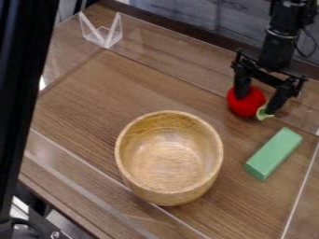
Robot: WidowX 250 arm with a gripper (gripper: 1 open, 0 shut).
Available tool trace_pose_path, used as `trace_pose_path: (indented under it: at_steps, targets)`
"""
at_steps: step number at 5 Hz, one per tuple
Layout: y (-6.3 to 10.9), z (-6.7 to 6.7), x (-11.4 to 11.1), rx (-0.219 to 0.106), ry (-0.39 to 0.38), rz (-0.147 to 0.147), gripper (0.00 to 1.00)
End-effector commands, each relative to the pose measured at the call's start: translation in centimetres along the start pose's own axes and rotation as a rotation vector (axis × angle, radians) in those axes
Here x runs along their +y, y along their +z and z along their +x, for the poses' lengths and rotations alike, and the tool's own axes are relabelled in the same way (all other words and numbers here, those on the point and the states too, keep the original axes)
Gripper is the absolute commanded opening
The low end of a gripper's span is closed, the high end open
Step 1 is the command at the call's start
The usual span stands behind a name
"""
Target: Move the red fruit to the left
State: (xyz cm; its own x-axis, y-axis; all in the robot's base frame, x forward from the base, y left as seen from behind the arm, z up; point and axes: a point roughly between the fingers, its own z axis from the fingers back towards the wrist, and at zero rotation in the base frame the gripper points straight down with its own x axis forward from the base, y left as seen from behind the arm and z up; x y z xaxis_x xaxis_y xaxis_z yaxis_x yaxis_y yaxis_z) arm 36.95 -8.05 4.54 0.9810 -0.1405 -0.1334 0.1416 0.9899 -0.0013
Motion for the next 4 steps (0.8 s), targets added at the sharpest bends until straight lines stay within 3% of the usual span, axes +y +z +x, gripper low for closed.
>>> trace_pose_path:
  at_steps: [1,2,4]
  targets:
    - [1.3,0.7,-0.6,-0.067,0.028,-0.004,1.00]
    - [0.7,0.4,-1.0,-0.068,0.069,-0.007,1.00]
    - [-0.2,0.3,1.6,-0.091,0.157,-0.013,1.00]
